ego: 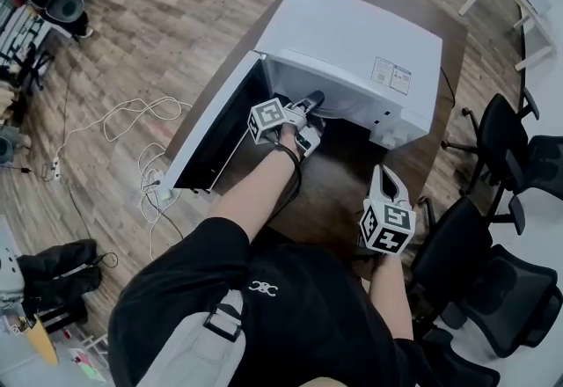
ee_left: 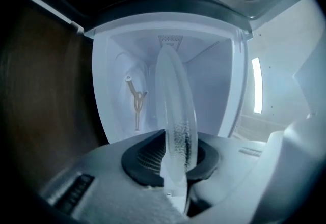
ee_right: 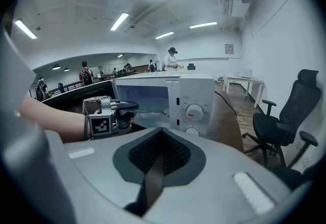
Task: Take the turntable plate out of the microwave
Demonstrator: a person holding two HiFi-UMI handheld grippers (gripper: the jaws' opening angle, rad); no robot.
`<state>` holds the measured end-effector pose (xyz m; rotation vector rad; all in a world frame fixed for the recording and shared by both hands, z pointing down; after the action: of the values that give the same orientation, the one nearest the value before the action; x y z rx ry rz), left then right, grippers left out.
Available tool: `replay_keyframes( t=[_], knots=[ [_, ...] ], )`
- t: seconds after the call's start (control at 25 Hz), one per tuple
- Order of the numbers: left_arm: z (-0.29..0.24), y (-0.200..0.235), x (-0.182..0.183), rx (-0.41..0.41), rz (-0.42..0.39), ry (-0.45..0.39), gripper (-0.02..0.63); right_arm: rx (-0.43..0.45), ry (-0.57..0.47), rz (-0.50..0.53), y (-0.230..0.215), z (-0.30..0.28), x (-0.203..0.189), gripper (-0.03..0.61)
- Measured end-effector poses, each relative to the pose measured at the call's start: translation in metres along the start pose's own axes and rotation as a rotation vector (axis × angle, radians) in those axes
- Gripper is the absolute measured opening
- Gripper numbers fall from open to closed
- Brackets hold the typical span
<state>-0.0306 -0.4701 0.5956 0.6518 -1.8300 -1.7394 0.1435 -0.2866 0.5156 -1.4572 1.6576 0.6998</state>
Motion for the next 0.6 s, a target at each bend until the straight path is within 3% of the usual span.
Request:
replay_keyframes(
  t=[0.6],
  knots=[
    [0.075,-0.009,-0.035,-0.025,-0.023,0.023,0.052,0.103,-0.049,0.028,0.018,0.002,0.011,0.009]
  ],
)
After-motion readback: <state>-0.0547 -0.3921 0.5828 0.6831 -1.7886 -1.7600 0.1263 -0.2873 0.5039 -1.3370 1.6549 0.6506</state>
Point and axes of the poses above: the fingertips, and each gripper's own axes: z backward along the fingers, y to its left, x out of its top, the point moved 3 cm from there along z, backward along the fingers, and after that the axes turned 2 degrees about x, right-handed, at the moved point
